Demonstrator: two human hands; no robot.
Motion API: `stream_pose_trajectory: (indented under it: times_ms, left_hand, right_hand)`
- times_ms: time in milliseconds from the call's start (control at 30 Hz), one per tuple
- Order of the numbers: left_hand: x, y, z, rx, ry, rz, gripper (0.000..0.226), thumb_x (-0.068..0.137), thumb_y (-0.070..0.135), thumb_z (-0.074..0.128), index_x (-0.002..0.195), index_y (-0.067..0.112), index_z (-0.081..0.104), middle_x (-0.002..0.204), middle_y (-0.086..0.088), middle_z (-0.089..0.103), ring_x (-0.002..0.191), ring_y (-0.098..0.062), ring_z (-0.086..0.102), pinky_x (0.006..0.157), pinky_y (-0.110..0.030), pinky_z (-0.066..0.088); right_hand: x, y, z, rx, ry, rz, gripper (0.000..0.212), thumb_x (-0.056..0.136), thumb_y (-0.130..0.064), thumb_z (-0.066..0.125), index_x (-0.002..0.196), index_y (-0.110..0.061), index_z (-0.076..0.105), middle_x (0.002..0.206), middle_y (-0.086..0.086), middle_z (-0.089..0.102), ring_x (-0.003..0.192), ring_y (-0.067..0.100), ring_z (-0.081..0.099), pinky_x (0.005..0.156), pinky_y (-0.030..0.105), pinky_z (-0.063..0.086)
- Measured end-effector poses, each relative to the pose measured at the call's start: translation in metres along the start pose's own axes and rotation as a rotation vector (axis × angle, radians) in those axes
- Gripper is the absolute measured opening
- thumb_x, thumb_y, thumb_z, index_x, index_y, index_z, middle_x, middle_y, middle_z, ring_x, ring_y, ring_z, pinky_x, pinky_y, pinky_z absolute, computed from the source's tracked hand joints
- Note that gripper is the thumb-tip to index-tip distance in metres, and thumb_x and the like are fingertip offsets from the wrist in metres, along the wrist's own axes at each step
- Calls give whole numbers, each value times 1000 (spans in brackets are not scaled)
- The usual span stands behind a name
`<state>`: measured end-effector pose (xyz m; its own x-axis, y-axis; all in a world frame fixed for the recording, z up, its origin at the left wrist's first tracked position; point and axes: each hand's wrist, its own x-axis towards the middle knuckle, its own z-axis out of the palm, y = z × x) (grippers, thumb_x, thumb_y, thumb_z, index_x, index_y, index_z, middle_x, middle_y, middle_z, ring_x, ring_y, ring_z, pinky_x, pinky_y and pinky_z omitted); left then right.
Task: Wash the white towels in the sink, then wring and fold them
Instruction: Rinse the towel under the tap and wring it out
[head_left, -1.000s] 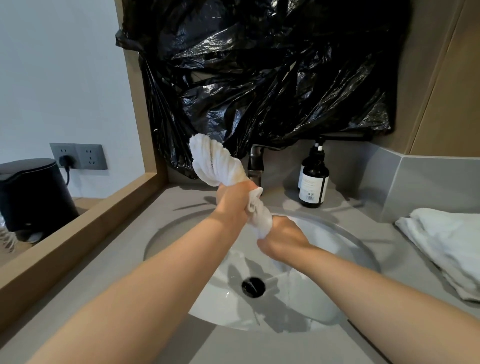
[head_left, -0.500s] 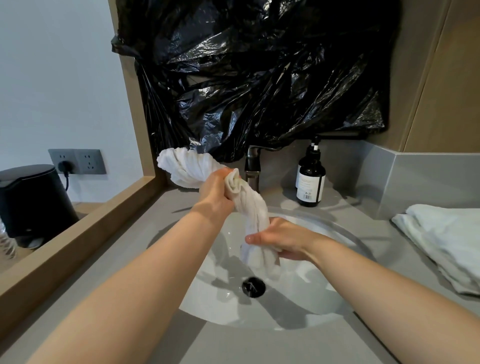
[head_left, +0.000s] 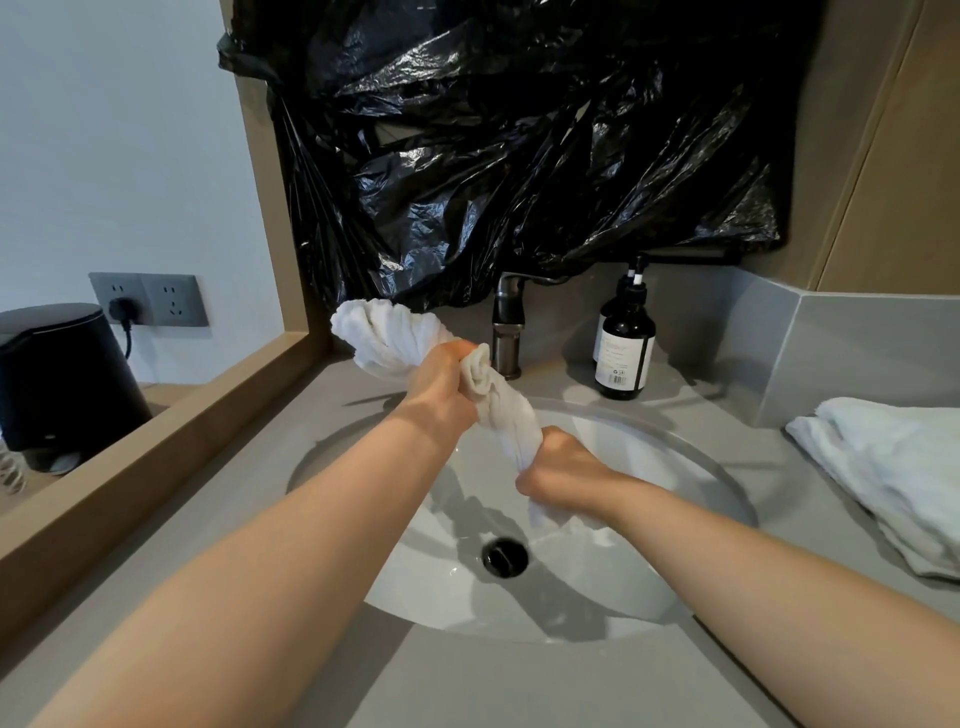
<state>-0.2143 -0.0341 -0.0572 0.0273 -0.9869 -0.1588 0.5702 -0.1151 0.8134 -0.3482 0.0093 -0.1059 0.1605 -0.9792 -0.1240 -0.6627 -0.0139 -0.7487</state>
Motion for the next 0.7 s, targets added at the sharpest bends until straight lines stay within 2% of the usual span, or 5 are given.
stream_pose_trajectory:
  times_ms: [167, 300, 433, 600, 700]
  left_hand:
    - [9, 22, -14, -232, 30, -43, 39, 84, -5, 46, 56, 17, 32, 56, 5, 30, 46, -9, 33, 45, -18, 38]
    - [9, 22, -18, -191, 23, -32, 35, 85, 0, 51, 57, 17, 37, 55, 3, 35, 45, -10, 39, 49, -22, 42]
    - [15, 20, -20, -140, 76, 2, 37, 80, -2, 44, 57, 20, 27, 58, 4, 25, 45, -10, 28, 50, -23, 34]
    - [16, 19, -21, -104, 128, 0, 30, 77, -2, 47, 57, 18, 36, 61, 3, 29, 52, -11, 31, 57, -25, 33]
    - [16, 16, -20, -111, 130, 0, 29, 82, -2, 50, 60, 16, 42, 59, 2, 35, 50, -11, 38, 49, -22, 39]
  right_hand:
    - [3, 2, -18, 142, -45, -28, 31, 80, -17, 67, 109, -18, 56, 86, 7, 64, 60, 16, 58, 49, 21, 44]
    - [3, 9, -18, 483, -320, 41, 35, 85, -3, 64, 118, -8, 52, 97, 17, 72, 84, 27, 70, 74, 40, 54]
    - [0, 8, -18, 680, -478, 67, 22, 91, 10, 48, 108, -2, 45, 82, 20, 66, 55, 24, 60, 58, 34, 55]
    - [-2, 7, -21, 505, -471, 61, 19, 89, -2, 60, 106, -8, 52, 69, 9, 52, 51, 16, 48, 42, 22, 38]
    - [-4, 3, -14, 235, -270, 47, 16, 83, 1, 60, 88, -10, 50, 69, 10, 45, 51, 18, 44, 43, 22, 33]
